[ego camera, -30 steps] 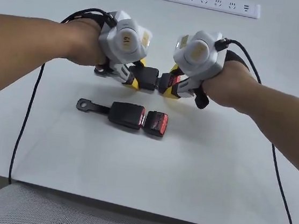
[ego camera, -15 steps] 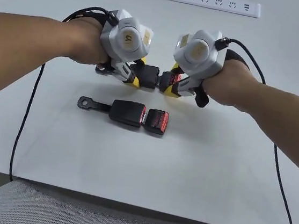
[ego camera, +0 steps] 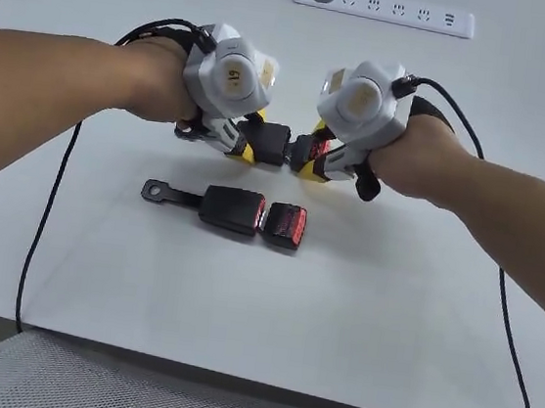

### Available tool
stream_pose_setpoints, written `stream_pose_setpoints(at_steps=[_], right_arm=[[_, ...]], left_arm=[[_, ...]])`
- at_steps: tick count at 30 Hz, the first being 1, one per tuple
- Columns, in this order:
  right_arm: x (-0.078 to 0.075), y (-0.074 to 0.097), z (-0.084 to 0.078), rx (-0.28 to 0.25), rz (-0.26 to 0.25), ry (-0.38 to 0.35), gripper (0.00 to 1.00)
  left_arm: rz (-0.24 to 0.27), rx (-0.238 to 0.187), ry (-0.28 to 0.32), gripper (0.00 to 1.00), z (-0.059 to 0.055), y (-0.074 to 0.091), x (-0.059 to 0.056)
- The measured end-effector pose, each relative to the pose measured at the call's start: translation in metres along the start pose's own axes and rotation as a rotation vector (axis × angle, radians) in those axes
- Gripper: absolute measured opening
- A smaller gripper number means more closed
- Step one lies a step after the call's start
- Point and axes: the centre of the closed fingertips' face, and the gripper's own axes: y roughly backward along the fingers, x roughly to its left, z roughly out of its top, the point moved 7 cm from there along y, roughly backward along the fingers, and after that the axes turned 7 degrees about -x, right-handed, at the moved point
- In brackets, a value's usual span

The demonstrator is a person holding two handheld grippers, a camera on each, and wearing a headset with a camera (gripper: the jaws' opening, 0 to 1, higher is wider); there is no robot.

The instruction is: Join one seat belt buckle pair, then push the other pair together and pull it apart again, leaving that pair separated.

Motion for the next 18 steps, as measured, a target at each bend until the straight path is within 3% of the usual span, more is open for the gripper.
stream_pose_setpoints(at_steps=[18], right_arm=[[0.0043, 0.0057, 0.0009, 0.017, -0.008, 0.005, 0.33]], left_arm=[[-0.002, -0.005, 0.013, 0.32, -0.0012, 0.0002, 0.0001]])
